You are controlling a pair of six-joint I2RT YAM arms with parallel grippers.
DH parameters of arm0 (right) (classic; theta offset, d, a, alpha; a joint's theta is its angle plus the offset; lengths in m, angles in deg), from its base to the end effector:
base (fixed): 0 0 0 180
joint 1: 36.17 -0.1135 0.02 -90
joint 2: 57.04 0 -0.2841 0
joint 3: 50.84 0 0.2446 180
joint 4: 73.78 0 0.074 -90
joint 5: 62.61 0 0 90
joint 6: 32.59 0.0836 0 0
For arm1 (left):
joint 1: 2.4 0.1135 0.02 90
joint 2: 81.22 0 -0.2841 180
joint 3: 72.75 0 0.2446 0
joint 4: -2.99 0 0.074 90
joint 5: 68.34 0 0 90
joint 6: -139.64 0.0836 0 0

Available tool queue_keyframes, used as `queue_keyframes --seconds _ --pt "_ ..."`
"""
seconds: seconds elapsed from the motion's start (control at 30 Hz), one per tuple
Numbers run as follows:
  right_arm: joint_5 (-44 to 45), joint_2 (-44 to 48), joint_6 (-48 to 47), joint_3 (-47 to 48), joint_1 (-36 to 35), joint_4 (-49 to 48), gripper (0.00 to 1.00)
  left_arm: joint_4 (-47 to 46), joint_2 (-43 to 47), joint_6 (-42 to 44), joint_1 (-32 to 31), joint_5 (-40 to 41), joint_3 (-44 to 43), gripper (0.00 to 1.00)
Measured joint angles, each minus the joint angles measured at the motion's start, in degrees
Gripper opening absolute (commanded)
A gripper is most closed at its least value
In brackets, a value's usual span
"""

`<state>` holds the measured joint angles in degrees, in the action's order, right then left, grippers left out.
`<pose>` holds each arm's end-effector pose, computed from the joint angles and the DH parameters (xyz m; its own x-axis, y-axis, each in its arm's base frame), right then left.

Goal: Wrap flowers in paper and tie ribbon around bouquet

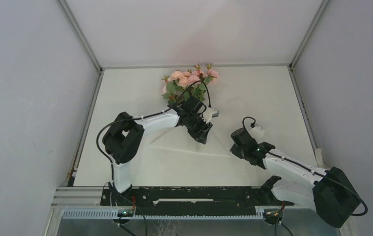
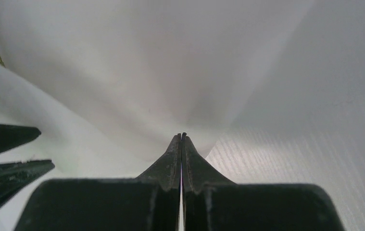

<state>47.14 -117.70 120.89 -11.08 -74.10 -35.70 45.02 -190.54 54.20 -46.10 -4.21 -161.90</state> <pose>0.1656 0.0933 0.1431 -0.6966 0.5248 -0.4892 0.4078 0.8506 0.3318 0.2735 -0.3118 0.1653 -0.5764 0.6497 -0.4956 0.8172 0.4597 -0.3477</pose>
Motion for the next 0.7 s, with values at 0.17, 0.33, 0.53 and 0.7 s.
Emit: queue_keyframes --seconds 0.17,0.33,0.53,0.7 --pt "2.0 0.9 -5.6 1.2 -1.5 0.6 0.00 0.0 -4.2 -0.1 0.5 0.7 -3.2 0.48" --pt "2.6 1.8 -6.6 4.4 -1.9 3.2 0.24 0.2 -6.2 -0.3 0.8 2.3 -4.2 0.48" --pt "-1.6 3.9 -9.0 4.2 8.3 5.4 0.51 0.2 -6.4 -0.7 0.8 3.2 -4.4 0.48" --pt "-7.9 1.0 -11.7 3.9 19.3 3.0 0.59 0.2 -6.5 -1.0 0.8 3.2 -4.5 0.48"
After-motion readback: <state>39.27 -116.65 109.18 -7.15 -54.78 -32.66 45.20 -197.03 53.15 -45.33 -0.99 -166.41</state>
